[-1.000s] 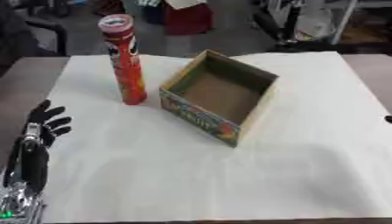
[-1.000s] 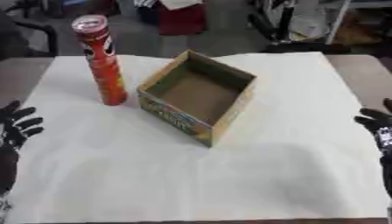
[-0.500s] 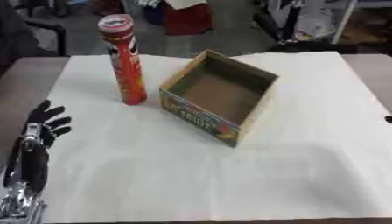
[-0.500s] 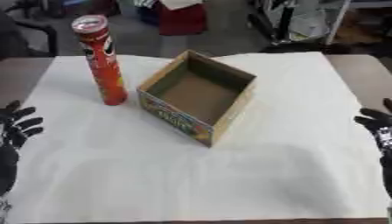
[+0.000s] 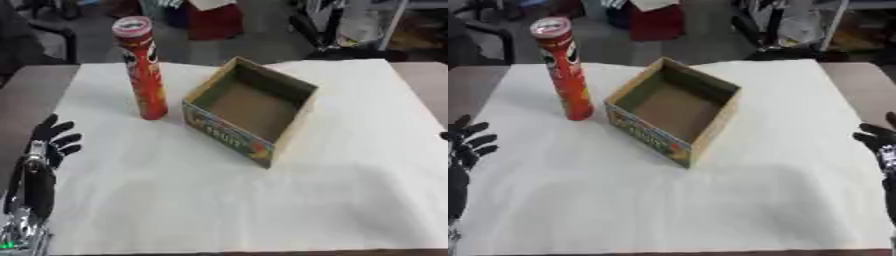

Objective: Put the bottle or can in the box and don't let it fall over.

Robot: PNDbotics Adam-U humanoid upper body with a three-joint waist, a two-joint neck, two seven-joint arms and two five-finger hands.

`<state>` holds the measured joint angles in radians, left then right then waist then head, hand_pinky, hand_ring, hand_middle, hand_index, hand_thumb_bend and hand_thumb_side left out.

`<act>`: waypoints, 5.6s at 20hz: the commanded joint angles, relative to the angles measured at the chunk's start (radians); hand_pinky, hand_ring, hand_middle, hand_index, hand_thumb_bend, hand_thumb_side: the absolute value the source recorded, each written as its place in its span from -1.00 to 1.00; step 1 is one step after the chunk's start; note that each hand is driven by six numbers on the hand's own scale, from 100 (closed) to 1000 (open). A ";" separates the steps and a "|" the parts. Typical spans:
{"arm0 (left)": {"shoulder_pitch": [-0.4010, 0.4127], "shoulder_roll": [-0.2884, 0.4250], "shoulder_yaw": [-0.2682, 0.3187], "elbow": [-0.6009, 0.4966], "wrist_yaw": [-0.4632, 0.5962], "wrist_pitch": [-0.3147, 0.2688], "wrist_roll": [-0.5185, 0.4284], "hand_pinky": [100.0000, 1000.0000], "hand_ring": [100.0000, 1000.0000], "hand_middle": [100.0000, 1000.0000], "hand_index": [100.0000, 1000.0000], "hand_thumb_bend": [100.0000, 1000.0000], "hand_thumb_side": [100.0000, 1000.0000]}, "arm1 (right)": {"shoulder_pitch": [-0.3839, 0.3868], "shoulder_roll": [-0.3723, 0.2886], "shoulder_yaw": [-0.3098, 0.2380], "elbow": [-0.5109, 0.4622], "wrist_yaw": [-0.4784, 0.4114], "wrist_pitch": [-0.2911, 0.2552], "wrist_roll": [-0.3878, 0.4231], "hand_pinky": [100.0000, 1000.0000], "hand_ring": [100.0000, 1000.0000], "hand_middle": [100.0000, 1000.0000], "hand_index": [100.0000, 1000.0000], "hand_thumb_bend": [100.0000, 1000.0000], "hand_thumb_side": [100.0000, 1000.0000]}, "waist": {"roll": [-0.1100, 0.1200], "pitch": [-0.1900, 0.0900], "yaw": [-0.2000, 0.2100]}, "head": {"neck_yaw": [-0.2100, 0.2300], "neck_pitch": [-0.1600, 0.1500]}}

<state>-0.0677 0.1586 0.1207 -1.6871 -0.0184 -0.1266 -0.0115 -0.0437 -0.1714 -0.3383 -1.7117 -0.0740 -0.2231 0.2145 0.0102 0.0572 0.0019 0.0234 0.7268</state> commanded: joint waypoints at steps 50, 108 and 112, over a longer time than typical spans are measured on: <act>-0.920 0.580 -0.233 0.800 -0.625 -0.121 -0.320 0.87 0.75 0.79 1.00 -0.10 0.87 | -0.004 -0.037 0.038 -0.009 -0.013 -0.006 0.055 0.91 0.55 0.49 0.99 -1.00 0.36 | 0.037 -0.022 -0.156 | 0.058 -0.030; -0.933 0.432 -0.168 0.980 -1.025 -0.200 -0.366 0.47 0.23 0.37 0.83 -0.46 0.37 | -0.024 -0.032 0.050 -0.007 -0.024 -0.008 0.074 0.91 0.55 0.48 0.99 -1.00 0.38 | 0.034 -0.004 -0.212 | 0.100 -0.052; -0.933 0.431 -0.165 0.977 -1.031 -0.215 -0.390 0.07 -0.09 0.13 0.66 -0.72 0.04 | -0.023 -0.032 0.050 -0.006 -0.023 -0.007 0.075 0.91 0.55 0.48 0.99 -1.00 0.38 | 0.034 -0.003 -0.210 | 0.099 -0.051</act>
<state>-1.0131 0.5904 -0.0278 -0.7256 -1.0383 -0.3344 -0.3787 -0.0581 -0.1939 -0.2832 -1.7061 -0.0925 -0.2302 0.2881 0.0510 0.0602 -0.2095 0.1220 0.6840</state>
